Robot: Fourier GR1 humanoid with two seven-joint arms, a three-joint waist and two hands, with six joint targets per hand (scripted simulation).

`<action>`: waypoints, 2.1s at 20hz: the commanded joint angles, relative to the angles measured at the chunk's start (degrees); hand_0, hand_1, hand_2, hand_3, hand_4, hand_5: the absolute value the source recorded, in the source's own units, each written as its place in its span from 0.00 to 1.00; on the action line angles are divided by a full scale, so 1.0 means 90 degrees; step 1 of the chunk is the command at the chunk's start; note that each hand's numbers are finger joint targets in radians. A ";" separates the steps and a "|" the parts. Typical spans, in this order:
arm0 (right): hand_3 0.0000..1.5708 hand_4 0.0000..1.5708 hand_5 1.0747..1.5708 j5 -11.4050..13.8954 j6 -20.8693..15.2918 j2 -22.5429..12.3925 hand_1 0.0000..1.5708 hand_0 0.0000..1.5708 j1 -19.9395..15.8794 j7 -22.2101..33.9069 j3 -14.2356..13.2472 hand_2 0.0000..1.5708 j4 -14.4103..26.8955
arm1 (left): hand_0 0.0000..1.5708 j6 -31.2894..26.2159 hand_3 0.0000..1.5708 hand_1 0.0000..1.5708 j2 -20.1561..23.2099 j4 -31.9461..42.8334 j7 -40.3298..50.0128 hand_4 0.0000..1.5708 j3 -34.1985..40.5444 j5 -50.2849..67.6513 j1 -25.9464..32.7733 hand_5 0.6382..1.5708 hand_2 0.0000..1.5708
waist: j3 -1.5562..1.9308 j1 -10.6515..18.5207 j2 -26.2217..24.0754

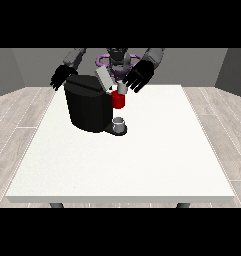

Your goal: Insert the coffee pod into the coffee machine and close the lid

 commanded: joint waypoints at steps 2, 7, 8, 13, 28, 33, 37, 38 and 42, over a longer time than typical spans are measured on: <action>0.00 0.34 1.00 0.0048 -0.0033 0.0115 0.00 0.00 0.0260 -0.0163 0.0096 0.00 -0.0040 | 0.82 -0.0036 0.78 0.82 -0.0111 0.0086 0.0140 0.32 -0.0047 -0.0083 -0.0019 1.00 0.84 | 0.0001 -0.0019 -0.0082; 0.00 0.33 1.00 -0.0043 -0.0086 0.0015 0.00 0.00 -0.0254 0.0319 -0.0029 0.00 -0.0151 | 0.81 0.0142 0.78 0.81 -0.0243 0.0124 0.0135 0.33 -0.0069 -0.0177 -0.0168 1.00 0.83 | 0.0000 -0.0012 0.0125; 0.00 0.32 1.00 -0.0160 0.0291 -0.0169 0.00 0.00 0.0284 -0.0163 -0.0102 0.00 0.0004 | 0.78 -0.0115 0.77 0.78 -0.0125 0.0110 0.0074 0.33 -0.0015 -0.0078 -0.0066 1.00 0.82 | 0.0002 -0.0027 0.0014; 0.00 0.33 1.00 0.0208 -0.0216 0.0238 0.00 0.00 0.0426 -0.0209 0.0315 0.00 -0.0244 | 0.75 -0.0010 0.75 0.75 -0.0161 0.0199 0.0010 0.31 0.0043 -0.0098 -0.0213 1.00 0.80 | -0.0001 -0.0133 0.0115; 0.00 0.28 1.00 -0.0105 -0.0073 0.0010 0.00 0.00 0.0109 -0.0183 -0.0125 0.00 -0.0172 | 0.80 -0.0216 0.75 0.80 -0.0085 0.0332 -0.0020 0.31 0.0018 -0.0245 -0.0227 1.00 0.82 | 0.0000 -0.0022 0.0252; 0.00 0.25 1.00 0.0048 -0.0366 0.0210 0.00 0.00 0.0105 -0.0381 -0.0137 0.00 0.0273 | 0.76 -0.0215 0.73 0.76 -0.0633 0.0196 0.0330 0.30 -0.0125 -0.0267 -0.0310 1.00 0.79 | 0.0002 0.0226 0.0155; 0.00 0.26 1.00 -0.0288 0.0083 -0.0221 0.00 0.00 0.0190 0.0003 -0.0355 0.00 -0.0022 | 0.72 -0.0217 0.65 0.72 -0.0303 0.0286 -0.0010 0.28 -0.0088 -0.0336 0.0020 1.00 0.74 | 0.0000 0.0112 0.0035; 0.00 0.28 1.00 -0.0040 -0.0086 -0.0009 0.00 0.00 0.0220 -0.0269 -0.0125 0.00 0.0066 | 0.73 -0.0211 0.65 0.73 -0.0331 0.0248 0.0076 0.29 -0.0093 -0.0358 -0.0178 1.00 0.75 | 0.0000 0.0127 0.0133; 0.00 0.30 1.00 -0.0104 -0.0256 0.0143 0.00 0.00 0.0051 0.0025 -0.0111 0.00 -0.0070 | 0.69 -0.0207 0.61 0.69 -0.0278 0.0283 -0.0063 0.26 -0.0135 -0.0438 -0.0108 1.00 0.72 | -0.0001 0.0174 0.0094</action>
